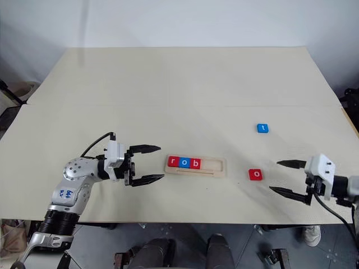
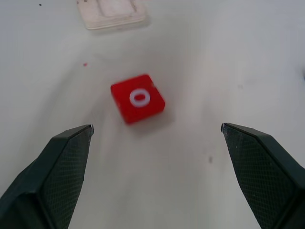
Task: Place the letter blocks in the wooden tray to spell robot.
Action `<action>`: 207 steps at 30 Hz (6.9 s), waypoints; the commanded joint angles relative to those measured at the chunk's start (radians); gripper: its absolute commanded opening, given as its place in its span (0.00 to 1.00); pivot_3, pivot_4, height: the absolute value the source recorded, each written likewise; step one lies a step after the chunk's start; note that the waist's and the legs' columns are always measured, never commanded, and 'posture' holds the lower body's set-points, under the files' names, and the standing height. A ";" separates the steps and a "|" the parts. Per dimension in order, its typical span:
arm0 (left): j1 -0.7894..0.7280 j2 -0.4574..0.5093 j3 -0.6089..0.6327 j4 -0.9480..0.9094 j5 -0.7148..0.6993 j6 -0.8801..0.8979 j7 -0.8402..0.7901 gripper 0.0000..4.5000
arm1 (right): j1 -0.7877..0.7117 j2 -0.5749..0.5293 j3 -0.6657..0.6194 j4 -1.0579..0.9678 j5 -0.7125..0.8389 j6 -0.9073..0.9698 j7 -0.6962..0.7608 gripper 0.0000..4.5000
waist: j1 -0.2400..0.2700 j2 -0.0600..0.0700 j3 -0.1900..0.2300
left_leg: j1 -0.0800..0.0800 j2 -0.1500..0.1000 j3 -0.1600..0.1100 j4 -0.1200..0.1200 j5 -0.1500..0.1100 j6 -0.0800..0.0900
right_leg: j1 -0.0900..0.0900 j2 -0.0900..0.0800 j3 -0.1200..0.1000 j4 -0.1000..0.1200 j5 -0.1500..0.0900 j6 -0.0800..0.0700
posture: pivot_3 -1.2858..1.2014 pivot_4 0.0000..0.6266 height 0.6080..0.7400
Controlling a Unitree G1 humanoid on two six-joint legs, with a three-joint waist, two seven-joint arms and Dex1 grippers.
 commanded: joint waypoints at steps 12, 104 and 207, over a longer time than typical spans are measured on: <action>0.018 0.000 -0.017 -0.086 -0.033 0.015 -0.023 1.00 | -0.169 -0.043 0.241 0.007 -0.155 0.018 0.012 0.86 | 0.001 0.000 0.000 | 0.000 0.000 0.000 0.001 0.000 0.000 | 0.000 0.000 -0.001 0.000 0.000 0.000 | 0.52 0.24 1.00; -0.063 -0.022 -0.036 0.023 -0.015 -0.018 -0.007 1.00 | 0.214 0.355 -0.221 -0.606 0.063 0.529 -0.860 1.00 | 0.012 0.001 0.000 | 0.000 0.000 0.001 0.000 0.000 0.000 | -0.001 0.000 0.001 0.001 0.000 0.000 | 0.52 0.24 1.00; -0.019 -0.015 -0.023 -0.042 -0.024 -0.019 0.036 1.00 | -0.317 0.008 0.271 0.056 -0.141 0.181 -0.020 1.00 | 0.001 0.000 0.000 | 0.000 -0.001 0.003 0.000 0.000 0.002 | -0.001 -0.002 0.000 -0.001 0.001 0.001 | 0.52 0.24 1.00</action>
